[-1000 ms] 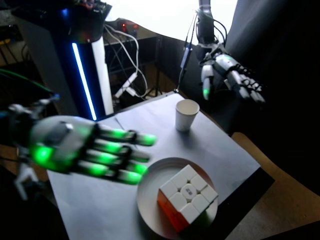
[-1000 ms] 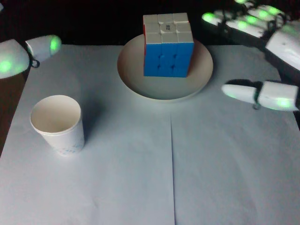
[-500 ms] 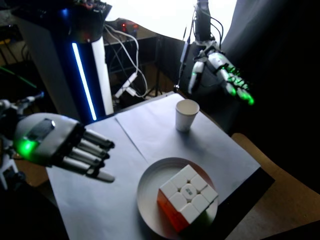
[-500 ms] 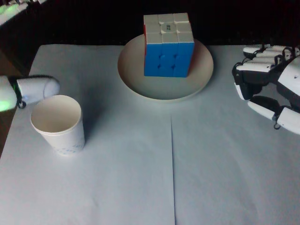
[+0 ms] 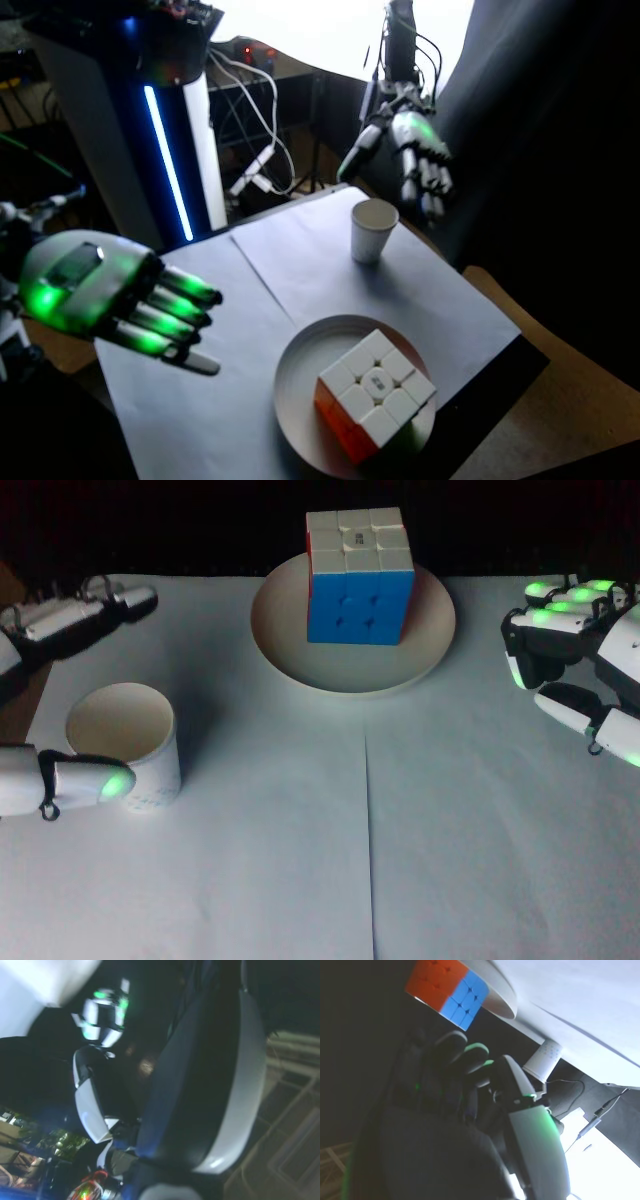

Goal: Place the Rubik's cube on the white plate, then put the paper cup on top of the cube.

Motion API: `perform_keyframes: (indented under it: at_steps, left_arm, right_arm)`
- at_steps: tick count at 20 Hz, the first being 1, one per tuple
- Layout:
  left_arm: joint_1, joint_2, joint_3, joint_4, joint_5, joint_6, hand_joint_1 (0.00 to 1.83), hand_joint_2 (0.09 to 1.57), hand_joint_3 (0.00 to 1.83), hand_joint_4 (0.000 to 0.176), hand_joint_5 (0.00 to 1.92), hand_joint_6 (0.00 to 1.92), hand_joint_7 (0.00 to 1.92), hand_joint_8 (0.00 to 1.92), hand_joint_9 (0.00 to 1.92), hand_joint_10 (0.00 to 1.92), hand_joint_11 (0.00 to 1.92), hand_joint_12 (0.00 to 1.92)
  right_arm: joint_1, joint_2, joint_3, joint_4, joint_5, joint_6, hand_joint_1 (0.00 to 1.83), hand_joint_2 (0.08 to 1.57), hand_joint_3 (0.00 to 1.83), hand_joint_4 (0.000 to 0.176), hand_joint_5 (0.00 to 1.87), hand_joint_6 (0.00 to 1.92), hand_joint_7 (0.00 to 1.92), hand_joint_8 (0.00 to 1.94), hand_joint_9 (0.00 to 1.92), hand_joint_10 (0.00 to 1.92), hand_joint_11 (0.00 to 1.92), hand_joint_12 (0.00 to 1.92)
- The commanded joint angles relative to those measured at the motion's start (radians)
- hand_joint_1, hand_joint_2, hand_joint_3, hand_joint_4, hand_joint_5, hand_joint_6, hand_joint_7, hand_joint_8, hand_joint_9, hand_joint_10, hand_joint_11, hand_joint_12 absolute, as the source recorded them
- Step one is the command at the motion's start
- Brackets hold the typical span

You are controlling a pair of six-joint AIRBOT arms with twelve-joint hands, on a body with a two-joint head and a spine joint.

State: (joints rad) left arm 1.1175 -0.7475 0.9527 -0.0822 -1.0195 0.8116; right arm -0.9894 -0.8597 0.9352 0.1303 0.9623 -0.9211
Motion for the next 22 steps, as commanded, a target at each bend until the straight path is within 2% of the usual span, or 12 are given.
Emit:
perform_keyframes:
  at_steps: [1, 6, 7, 10, 12, 13, 14, 15, 16, 17, 19, 22]
  left_arm:
    - [0.000, -0.001, -0.001, -0.013, -0.110, -0.007, 0.59, 0.99, 0.00, 0.100, 0.02, 0.00, 0.04, 0.00, 0.03, 0.01, 0.00, 0.21]
    - [0.002, -0.049, 0.032, -0.032, -0.069, -0.007, 0.68, 0.99, 0.00, 0.103, 0.00, 0.00, 0.00, 0.00, 0.01, 0.01, 0.05, 0.02]
    - [0.002, -0.055, 0.037, -0.036, -0.063, -0.007, 0.81, 1.00, 0.00, 0.159, 0.00, 0.00, 0.01, 0.00, 0.00, 0.00, 0.05, 0.03]
    - [0.002, -0.066, 0.050, -0.048, -0.058, -0.006, 0.92, 1.07, 0.00, 0.158, 0.11, 0.02, 0.14, 0.01, 0.09, 0.01, 0.00, 0.47]
    - [0.001, -0.069, 0.055, -0.052, -0.056, -0.006, 0.92, 1.07, 0.00, 0.103, 0.27, 0.04, 0.27, 0.02, 0.21, 0.04, 0.00, 0.53]
    - [0.001, -0.070, 0.057, -0.053, -0.056, -0.006, 0.91, 1.12, 0.00, 0.069, 0.34, 0.04, 0.39, 0.02, 0.21, 0.43, 0.00, 1.43]
    - [0.001, -0.070, 0.057, -0.053, -0.059, -0.006, 0.93, 1.14, 0.00, 0.052, 0.28, 0.33, 0.42, 0.17, 0.11, 0.93, 0.00, 1.68]
    - [0.000, -0.070, 0.058, -0.053, -0.061, -0.006, 0.96, 1.13, 0.00, 0.061, 0.16, 0.60, 0.34, 0.33, 0.04, 1.20, 0.00, 1.84]
    - [-0.001, -0.070, 0.059, -0.053, -0.065, -0.006, 1.06, 1.10, 0.00, 0.138, 0.10, 1.21, 0.14, 1.29, 0.07, 1.71, 0.17, 1.92]
    - [-0.003, -0.070, 0.060, -0.054, -0.068, -0.006, 1.05, 1.12, 0.00, 0.173, 0.11, 1.37, 0.12, 1.56, 0.15, 1.89, 0.27, 1.92]
    - [-0.005, -0.070, 0.062, -0.054, -0.069, -0.006, 0.94, 1.14, 0.00, 0.054, 0.10, 0.85, 0.20, 1.23, 0.16, 1.66, 0.16, 1.92]
    - [-0.011, -0.074, 0.066, -0.054, -0.074, -0.006, 1.00, 1.14, 0.00, 0.132, 0.19, 1.42, 0.13, 1.68, 0.21, 1.92, 0.33, 1.92]
  right_arm:
    - [0.008, 0.001, 0.002, 0.002, 0.125, -0.003, 1.02, 1.40, 0.00, 0.013, 0.45, 1.78, 0.58, 1.68, 0.48, 1.82, 0.42, 1.92]
    - [0.004, -0.001, 0.002, 0.005, 0.125, -0.003, 1.01, 1.41, 0.00, 0.000, 0.43, 1.74, 0.56, 1.76, 0.45, 1.89, 0.49, 1.92]
    - [0.004, -0.002, 0.002, 0.006, 0.125, -0.003, 1.02, 1.41, 0.00, 0.000, 0.42, 1.71, 0.57, 1.79, 0.51, 1.92, 0.60, 1.92]
    - [0.004, -0.003, 0.002, 0.006, 0.125, -0.003, 1.03, 1.40, 0.00, 0.000, 0.44, 1.68, 0.58, 1.76, 0.51, 1.90, 0.54, 1.92]
    - [0.004, -0.004, 0.002, 0.007, 0.125, -0.003, 0.85, 1.40, 0.00, 0.000, 0.49, 1.72, 0.33, 1.70, 0.45, 1.89, 0.40, 1.92]
    - [0.004, -0.004, 0.002, 0.007, 0.125, -0.003, 0.87, 1.40, 0.00, 0.000, 0.49, 1.73, 0.30, 1.68, 0.41, 1.87, 0.38, 1.92]
    - [0.004, -0.005, 0.002, 0.008, 0.125, -0.003, 0.90, 1.39, 0.00, 0.000, 0.50, 1.71, 0.29, 1.67, 0.40, 1.86, 0.36, 1.92]
    - [0.004, -0.006, 0.002, 0.009, 0.125, -0.003, 0.91, 1.39, 0.00, 0.000, 0.50, 1.70, 0.29, 1.66, 0.39, 1.85, 0.34, 1.92]
    - [0.004, -0.007, 0.002, 0.009, 0.125, -0.003, 1.02, 1.40, 0.01, 0.000, 0.41, 1.71, 0.57, 1.78, 0.49, 1.85, 0.48, 1.92]
    - [0.004, -0.008, 0.002, 0.009, 0.125, -0.003, 1.01, 1.41, 0.01, 0.000, 0.41, 1.73, 0.56, 1.79, 0.48, 1.88, 0.54, 1.92]
    - [0.004, -0.009, 0.002, 0.010, 0.125, -0.003, 1.01, 1.42, 0.00, 0.000, 0.40, 1.73, 0.55, 1.80, 0.45, 1.87, 0.50, 1.92]
    - [0.004, -0.010, 0.003, 0.010, 0.125, -0.003, 0.85, 1.40, 0.00, 0.008, 0.48, 1.72, 0.44, 1.75, 0.49, 1.86, 0.51, 1.92]
